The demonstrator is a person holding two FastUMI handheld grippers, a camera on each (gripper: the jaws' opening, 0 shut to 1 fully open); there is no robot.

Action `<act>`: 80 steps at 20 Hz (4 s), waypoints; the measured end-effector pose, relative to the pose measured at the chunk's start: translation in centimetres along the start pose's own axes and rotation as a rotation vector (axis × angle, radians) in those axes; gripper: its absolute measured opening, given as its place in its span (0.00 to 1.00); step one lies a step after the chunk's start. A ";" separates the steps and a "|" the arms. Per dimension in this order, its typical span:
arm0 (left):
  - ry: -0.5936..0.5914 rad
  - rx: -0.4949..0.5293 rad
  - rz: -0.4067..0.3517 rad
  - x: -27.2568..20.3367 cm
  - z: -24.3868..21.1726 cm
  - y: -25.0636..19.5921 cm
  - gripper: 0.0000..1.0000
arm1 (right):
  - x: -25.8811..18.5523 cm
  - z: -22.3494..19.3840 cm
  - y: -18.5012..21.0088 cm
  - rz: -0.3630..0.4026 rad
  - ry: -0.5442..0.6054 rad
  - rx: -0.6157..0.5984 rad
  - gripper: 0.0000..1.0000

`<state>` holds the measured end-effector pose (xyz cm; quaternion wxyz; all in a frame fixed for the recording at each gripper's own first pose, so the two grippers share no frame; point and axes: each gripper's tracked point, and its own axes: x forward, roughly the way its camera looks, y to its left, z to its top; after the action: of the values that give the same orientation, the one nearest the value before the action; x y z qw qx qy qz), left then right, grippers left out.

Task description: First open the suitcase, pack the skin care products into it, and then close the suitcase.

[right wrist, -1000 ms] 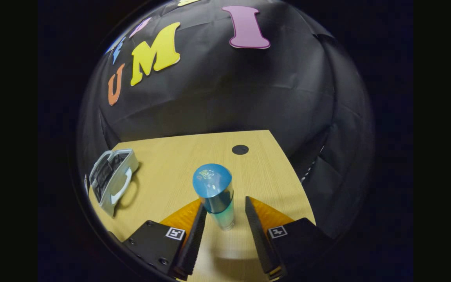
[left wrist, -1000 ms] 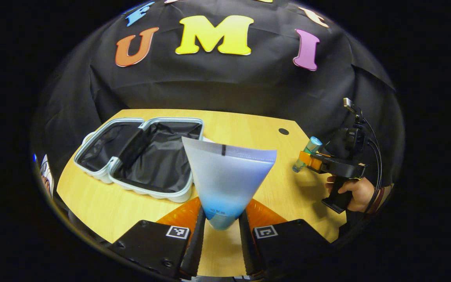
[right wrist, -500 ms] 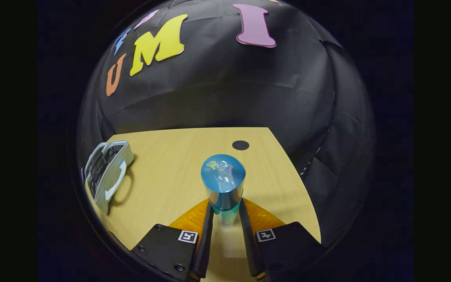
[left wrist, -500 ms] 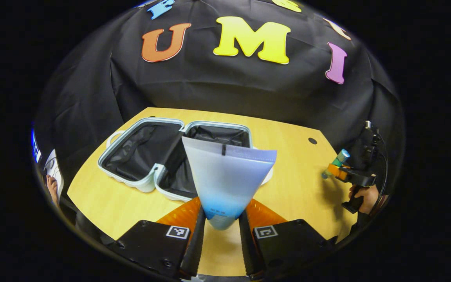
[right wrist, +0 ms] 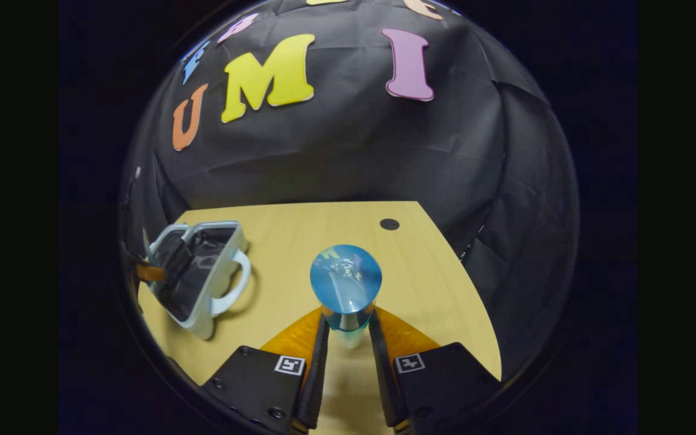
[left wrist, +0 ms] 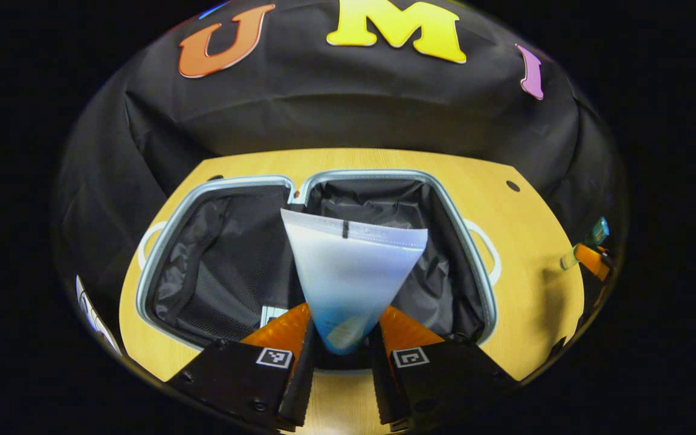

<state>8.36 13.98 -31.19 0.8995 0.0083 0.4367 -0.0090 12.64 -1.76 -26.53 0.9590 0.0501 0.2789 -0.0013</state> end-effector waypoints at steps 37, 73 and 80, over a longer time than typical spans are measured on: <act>-0.224 -0.030 0.056 -8.1 -2.4 4.9 0.94 | -1.2 -0.9 27.3 0.306 0.125 -0.151 0.35; -0.419 -0.222 0.269 -13.1 -4.6 22.6 0.94 | 10.5 -9.4 31.0 0.100 0.466 -0.081 0.37; -0.425 -0.294 0.251 -11.4 -4.9 25.7 0.94 | 9.4 -6.3 31.6 0.110 0.364 -0.124 0.48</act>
<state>-1.88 39.91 -25.09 0.9565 -0.0701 0.2307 0.1644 18.13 30.53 -33.83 0.8927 0.0057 0.4439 0.0771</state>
